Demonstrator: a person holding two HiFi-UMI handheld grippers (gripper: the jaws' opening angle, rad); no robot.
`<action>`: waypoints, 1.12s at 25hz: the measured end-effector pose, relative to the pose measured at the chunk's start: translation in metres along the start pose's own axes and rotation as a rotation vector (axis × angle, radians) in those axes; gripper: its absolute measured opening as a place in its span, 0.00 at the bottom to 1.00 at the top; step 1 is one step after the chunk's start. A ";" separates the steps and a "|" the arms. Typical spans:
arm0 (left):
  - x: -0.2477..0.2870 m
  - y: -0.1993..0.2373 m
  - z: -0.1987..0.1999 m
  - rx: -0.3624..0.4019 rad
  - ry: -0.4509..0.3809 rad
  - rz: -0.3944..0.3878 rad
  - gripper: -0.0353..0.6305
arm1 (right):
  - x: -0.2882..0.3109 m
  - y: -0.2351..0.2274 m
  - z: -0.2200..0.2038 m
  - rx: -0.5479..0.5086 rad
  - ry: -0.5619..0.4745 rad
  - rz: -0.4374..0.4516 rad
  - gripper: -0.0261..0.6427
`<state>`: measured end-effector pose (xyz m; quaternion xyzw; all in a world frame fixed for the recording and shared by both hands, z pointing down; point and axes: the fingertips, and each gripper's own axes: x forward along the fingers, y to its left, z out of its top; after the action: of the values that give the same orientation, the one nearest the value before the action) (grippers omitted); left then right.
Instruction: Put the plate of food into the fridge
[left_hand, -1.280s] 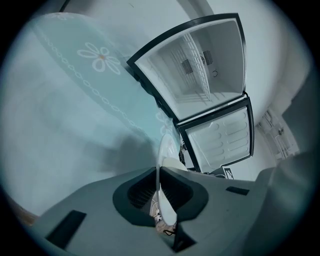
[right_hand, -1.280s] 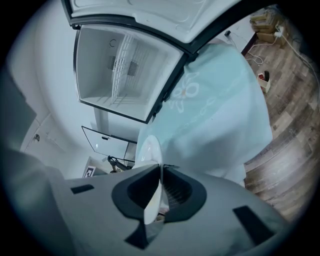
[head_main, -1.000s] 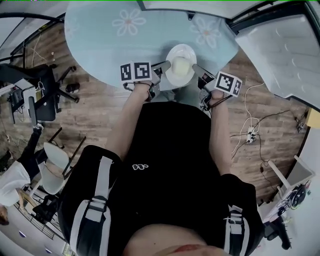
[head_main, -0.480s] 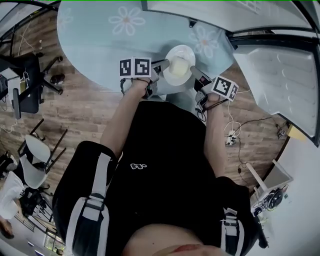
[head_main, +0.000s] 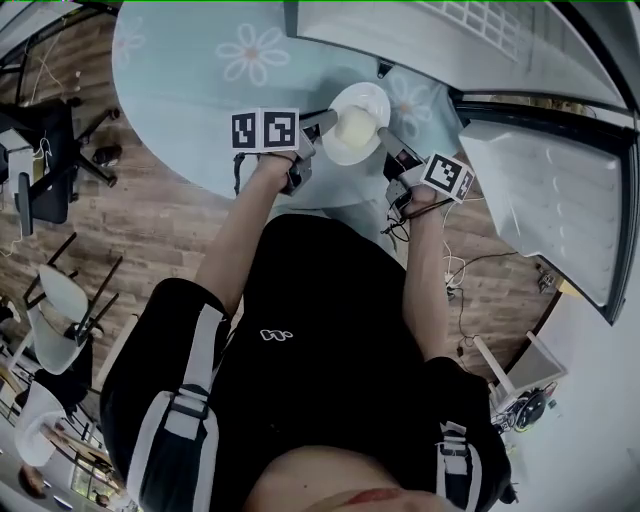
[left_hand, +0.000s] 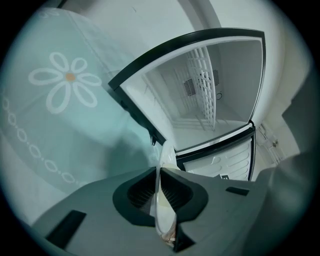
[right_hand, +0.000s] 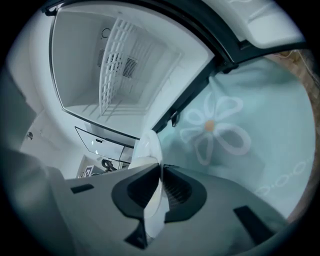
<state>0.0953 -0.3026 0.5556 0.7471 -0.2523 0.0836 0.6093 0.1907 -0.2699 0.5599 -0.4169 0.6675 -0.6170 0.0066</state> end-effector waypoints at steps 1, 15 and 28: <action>0.001 -0.003 0.008 0.019 -0.005 0.001 0.10 | 0.002 0.003 0.007 -0.005 -0.006 0.008 0.08; 0.037 -0.033 0.092 0.108 -0.069 -0.018 0.10 | 0.016 0.018 0.101 -0.061 -0.069 0.024 0.08; 0.071 -0.015 0.147 0.042 -0.176 0.038 0.10 | 0.049 0.005 0.161 -0.062 -0.109 -0.019 0.08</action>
<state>0.1369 -0.4602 0.5378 0.7593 -0.3173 0.0343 0.5671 0.2404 -0.4298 0.5425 -0.4562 0.6810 -0.5723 0.0242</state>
